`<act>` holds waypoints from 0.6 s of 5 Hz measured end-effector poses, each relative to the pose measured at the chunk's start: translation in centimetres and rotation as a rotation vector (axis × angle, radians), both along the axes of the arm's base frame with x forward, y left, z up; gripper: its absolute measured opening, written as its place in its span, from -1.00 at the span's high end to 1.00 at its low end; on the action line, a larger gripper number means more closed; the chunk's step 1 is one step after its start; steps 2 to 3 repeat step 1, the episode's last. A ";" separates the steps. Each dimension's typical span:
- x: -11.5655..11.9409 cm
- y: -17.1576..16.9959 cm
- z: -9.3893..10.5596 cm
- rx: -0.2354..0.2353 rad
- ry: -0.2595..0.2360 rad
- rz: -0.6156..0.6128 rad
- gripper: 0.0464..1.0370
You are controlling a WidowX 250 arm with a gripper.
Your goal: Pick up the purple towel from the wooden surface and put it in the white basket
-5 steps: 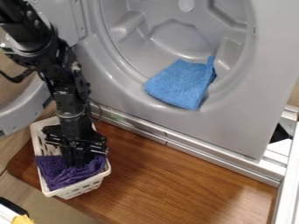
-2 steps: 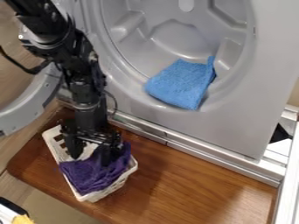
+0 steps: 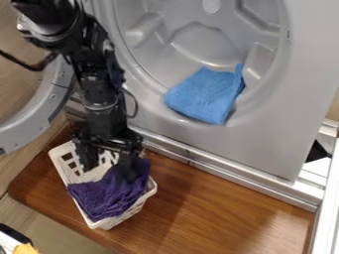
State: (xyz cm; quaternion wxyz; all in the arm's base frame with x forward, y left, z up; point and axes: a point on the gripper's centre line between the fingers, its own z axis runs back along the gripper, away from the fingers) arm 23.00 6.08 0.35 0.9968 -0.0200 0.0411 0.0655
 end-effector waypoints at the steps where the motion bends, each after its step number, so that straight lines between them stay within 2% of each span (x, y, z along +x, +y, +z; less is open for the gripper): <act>1: -0.3 -0.4 2.7 0.014 -0.028 -0.036 -0.93; 3: -0.3 -0.4 2.7 0.014 -0.028 -0.036 -0.93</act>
